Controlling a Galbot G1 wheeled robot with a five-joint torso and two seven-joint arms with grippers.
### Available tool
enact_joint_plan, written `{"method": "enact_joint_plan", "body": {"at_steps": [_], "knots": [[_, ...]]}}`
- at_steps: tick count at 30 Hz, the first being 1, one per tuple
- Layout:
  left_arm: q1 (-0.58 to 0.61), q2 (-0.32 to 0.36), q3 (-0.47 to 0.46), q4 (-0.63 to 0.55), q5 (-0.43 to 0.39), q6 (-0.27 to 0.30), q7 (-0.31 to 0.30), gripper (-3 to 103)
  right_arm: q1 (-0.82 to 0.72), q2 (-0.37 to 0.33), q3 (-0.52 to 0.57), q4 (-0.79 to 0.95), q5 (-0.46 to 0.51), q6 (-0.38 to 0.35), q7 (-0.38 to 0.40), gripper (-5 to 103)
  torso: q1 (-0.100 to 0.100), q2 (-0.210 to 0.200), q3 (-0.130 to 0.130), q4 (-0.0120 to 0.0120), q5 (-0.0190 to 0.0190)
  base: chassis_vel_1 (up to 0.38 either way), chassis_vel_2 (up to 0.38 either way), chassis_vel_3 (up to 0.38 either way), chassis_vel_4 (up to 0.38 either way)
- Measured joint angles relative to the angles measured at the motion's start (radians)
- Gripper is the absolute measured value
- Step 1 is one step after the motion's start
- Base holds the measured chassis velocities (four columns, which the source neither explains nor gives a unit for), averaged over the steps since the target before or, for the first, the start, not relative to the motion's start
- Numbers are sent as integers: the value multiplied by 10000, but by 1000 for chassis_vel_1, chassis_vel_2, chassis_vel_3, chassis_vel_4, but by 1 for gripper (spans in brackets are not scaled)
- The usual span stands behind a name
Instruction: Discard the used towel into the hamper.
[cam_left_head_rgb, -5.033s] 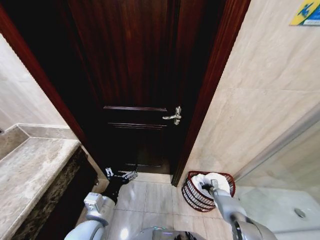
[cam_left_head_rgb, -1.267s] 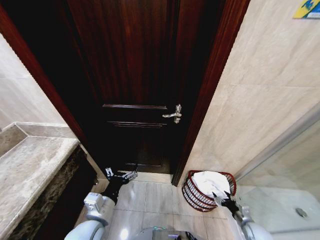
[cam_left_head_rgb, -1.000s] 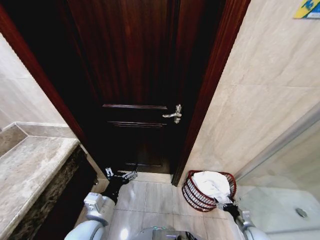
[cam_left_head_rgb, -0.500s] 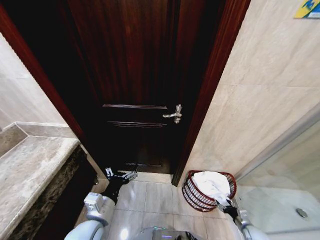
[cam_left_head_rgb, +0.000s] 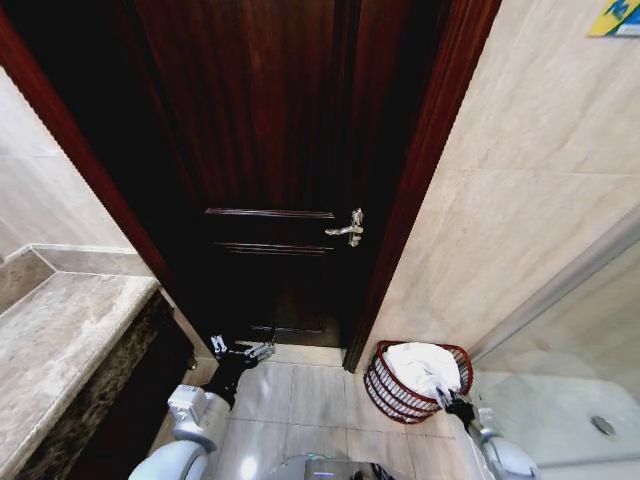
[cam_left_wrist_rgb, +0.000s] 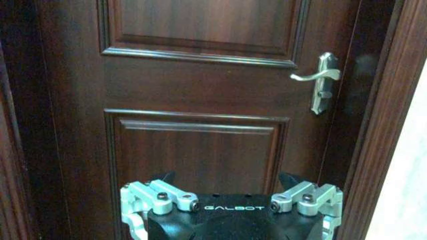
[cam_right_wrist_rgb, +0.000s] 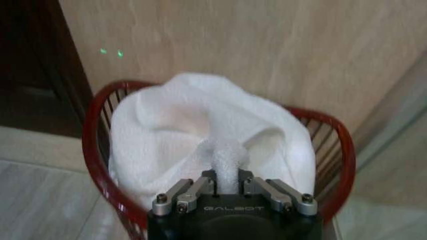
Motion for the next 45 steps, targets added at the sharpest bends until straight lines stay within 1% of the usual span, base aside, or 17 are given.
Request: {"method": "enact_joint_plan", "body": {"at_steps": [1, 3, 4, 5, 7, 11, 15, 19, 20, 22, 24, 26, 36, 42, 43, 44, 45], "knots": [[0, 0, 0, 0, 0, 0, 0, 100, 0, 0, 0, 0, 0, 0, 0, 21, 0, 0, 0, 0, 0, 0, 0, 0, 0], [0, 0, 0, 0, 0, 0, 0, 100, 191, -42, -45, -14, 2, -24, -21, 14, 0, 0, 0, -2, 0, 0, 0, 0, 0], [0, 0, 0, 0, 0, 0, 0, 100, 345, -72, -79, -68, 9, -41, -19, 14, 0, 0, 0, 0, 0, 0, 0, 0, 0], [0, 0, 0, 0, 0, 0, 0, 100, 539, -103, -110, -145, 41, -80, -7, 8, 0, 0, 0, 1, 0, 0, 0, 0, 0], [0, 0, 0, 0, 0, 0, 0, 100, 689, -119, -140, -228, 72, -96, 0, 4, 0, 0, 0, -1, -1, 0, 0, 0, 0], [0, 0, 0, 0, 0, 0, 0, 100, 1427, -83, -352, -720, 54, -195, -4, 4, 0, 0, 0, -2, -3, 0, 0, 0, 0], [0, -1, 0, 0, 0, 0, 0, 100, 2331, 141, -628, -1776, -338, -103, -113, 4, 0, 0, 0, 3, 1, 0, 0, 0, 0], [0, -1, 0, 0, 0, 0, 0, 100, 3268, 526, -799, -3425, -1107, 230, -243, 4, 0, 0, 0, -3, -2, 0, 0, 0, 0], [0, -1, 0, 0, 0, 0, 0, 100, 3268, 526, -799, -3425, -1107, 230, -243, 4, 0, 0, 0, -3, -2, 0, 0, 0, 0], [0, -3, 0, 0, 0, 0, 0, 100, 3801, 774, -815, -4571, -1498, 374, -275, 4, 0, 0, 0, -1, 0, 0, 0, 0, 0], [1, 1, 0, 0, 0, 0, 0, 100, 3923, 826, -813, -4828, -1589, 415, -289, 4, 0, 0, 0, -1, 0, 0, 0, 0, 0], [0, -1, 0, 0, 0, 0, 0, 100, 4482, 1032, -754, -5876, -2060, 598, -301, 4, 0, 0, 0, -2, -2, 0, 0, 0, 0], [0, 0, 0, 0, 0, 0, 0, 100, 6041, 1341, -488, -7883, -2702, 393, 70, 4, 0, -1, 1, 1, 0, 0, 0, 0, 0], [0, 0, 0, 0, 0, 0, 0, 100, 6065, 1336, -515, -7566, -2506, -11, 104, 4, 0, -1, 1, -1, 3, 0, 0, 0, 0], [0, -1, 0, 0, 0, 0, 0, 100, 5757, 1290, -581, -6979, -2310, -266, 41, 2, 0, -1, 1, 3, 3, 0, 0, 0, 0], [1, 0, 0, 0, 0, 0, 0, 100, 5390, 1219, -644, -6394, -2062, -525, -122, 6, 0, -1, 0, 2, 2, 0, 0, 0, 0], [1, 0, 0, 0, 0, 0, 0, 100, 5390, 1219, -644, -6394, -2062, -525, -122, 6, 0, -1, 0, 2, 2, 0, 0, 0, 0]]}}
